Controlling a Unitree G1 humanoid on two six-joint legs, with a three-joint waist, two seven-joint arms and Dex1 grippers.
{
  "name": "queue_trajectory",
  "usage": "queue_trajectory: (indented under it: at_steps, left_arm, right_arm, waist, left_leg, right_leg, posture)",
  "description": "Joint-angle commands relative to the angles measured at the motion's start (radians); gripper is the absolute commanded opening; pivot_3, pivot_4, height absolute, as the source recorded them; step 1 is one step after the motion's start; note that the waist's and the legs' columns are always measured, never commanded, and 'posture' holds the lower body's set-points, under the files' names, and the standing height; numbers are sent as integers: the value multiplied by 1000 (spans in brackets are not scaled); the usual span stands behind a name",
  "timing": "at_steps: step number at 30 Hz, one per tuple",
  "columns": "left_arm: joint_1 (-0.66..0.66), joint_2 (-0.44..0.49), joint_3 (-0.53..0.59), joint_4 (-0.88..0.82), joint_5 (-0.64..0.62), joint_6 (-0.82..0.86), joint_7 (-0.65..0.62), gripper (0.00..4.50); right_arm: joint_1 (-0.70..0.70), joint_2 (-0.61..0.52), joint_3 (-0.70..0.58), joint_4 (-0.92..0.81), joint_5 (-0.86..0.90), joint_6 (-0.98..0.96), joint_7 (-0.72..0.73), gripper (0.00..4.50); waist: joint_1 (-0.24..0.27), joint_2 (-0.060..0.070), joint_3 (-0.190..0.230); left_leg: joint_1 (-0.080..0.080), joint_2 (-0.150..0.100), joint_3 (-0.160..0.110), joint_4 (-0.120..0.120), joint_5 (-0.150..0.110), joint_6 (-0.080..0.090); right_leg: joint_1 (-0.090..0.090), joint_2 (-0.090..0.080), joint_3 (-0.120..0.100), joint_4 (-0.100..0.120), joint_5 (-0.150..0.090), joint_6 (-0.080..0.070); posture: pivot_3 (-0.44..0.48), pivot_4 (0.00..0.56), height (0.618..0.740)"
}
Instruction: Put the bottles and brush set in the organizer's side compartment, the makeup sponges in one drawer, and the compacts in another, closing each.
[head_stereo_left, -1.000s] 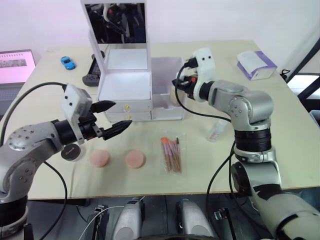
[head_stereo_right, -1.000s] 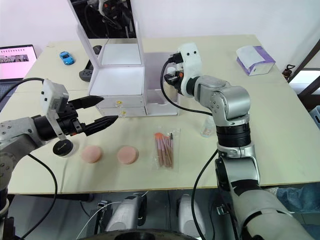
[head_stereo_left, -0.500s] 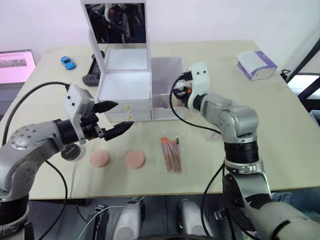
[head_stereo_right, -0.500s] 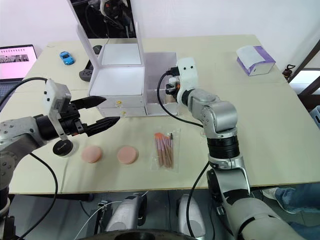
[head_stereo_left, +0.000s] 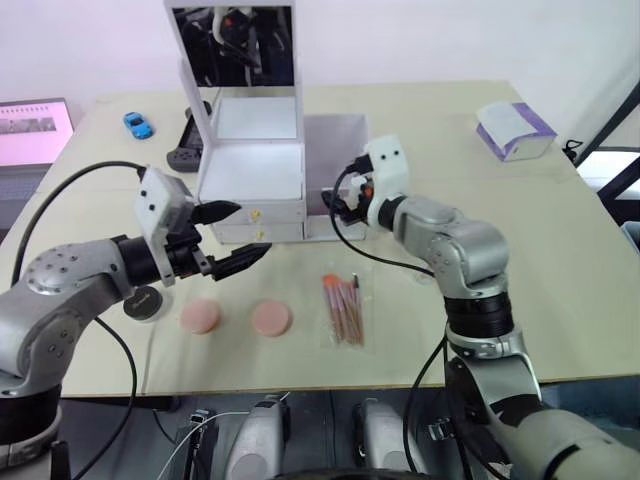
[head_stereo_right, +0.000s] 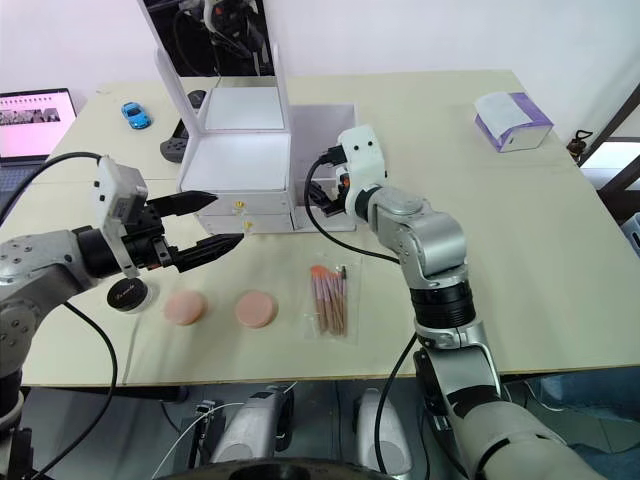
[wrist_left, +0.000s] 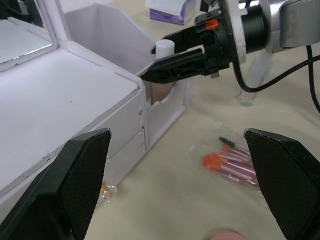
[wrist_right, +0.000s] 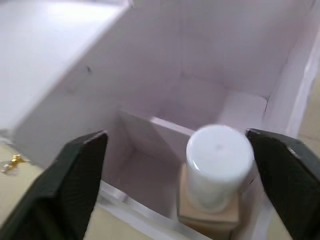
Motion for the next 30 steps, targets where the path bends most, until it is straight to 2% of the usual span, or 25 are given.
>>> queue_trajectory:
  at_steps: [1,3,8,11,14,19,21,26,30]
  left_arm:
    - [-17,13,4,-2,6,-29,-19,4500]
    - [-19,13,1,3,6,-36,-30,4500]
    - [-27,4,0,24,-3,-73,-84,4500]
    - [-37,16,-2,58,8,-108,-135,4500]
    - [-45,30,-3,96,19,-143,-185,4500]
    - [-56,50,-4,155,21,-178,-267,4500]
    - [-56,64,-7,173,27,-193,-305,4500]
    - [-55,98,15,237,56,-249,-373,4500]
    - [-8,143,60,289,75,-288,-439,4500]
  right_arm:
    - [-40,-30,-83,-114,76,52,48,4439]
    - [-49,-40,-125,-149,125,90,73,4439]
    - [-34,-159,-257,-294,328,119,251,4439]
    - [140,-225,-363,-387,409,-40,405,4439]
    - [367,-381,-422,-418,371,-160,542,4439]
    - [679,-549,-649,-320,376,-304,741,4439]
    - [802,-561,-726,-282,359,-366,791,4439]
    - [1057,-542,-818,-233,305,-520,883,4439]
    - [1172,-502,-842,-188,278,-609,887,4439]
  waist:
    - [-3,0,0]
    - [-4,0,0]
    - [-4,0,0]
    - [4,-2,-1]
    - [5,-2,0]
    - [0,-2,0]
    - [1,-3,0]
    - [2,-3,0]
    - [0,-3,0]
  left_leg:
    - [0,0,0,0,0,0]
    - [0,0,0,0,0,0]
    - [0,1,0,-2,0,0]
    - [0,1,-1,-2,0,0]
    - [0,0,-1,-2,0,0]
    - [1,0,2,0,0,0]
    - [2,1,3,0,0,0]
    - [2,2,3,0,0,0]
    - [3,2,3,0,0,0]
  right_leg:
    - [0,0,0,0,0,0]
    - [0,0,0,0,0,0]
    - [0,1,0,-1,0,0]
    - [1,1,-1,-3,0,0]
    - [4,-1,-3,-6,0,0]
    - [5,-1,0,-8,-1,-2]
    - [6,0,0,-8,-2,-3]
    - [5,1,0,-7,-2,-3]
    - [6,0,1,-8,-2,-4]
  posture:
    - [0,150,740]
    - [0,150,740]
    - [0,150,740]
    - [0,150,740]
    - [0,150,740]
    - [0,150,740]
    - [0,150,740]
    - [0,150,740]
    - [0,150,740]
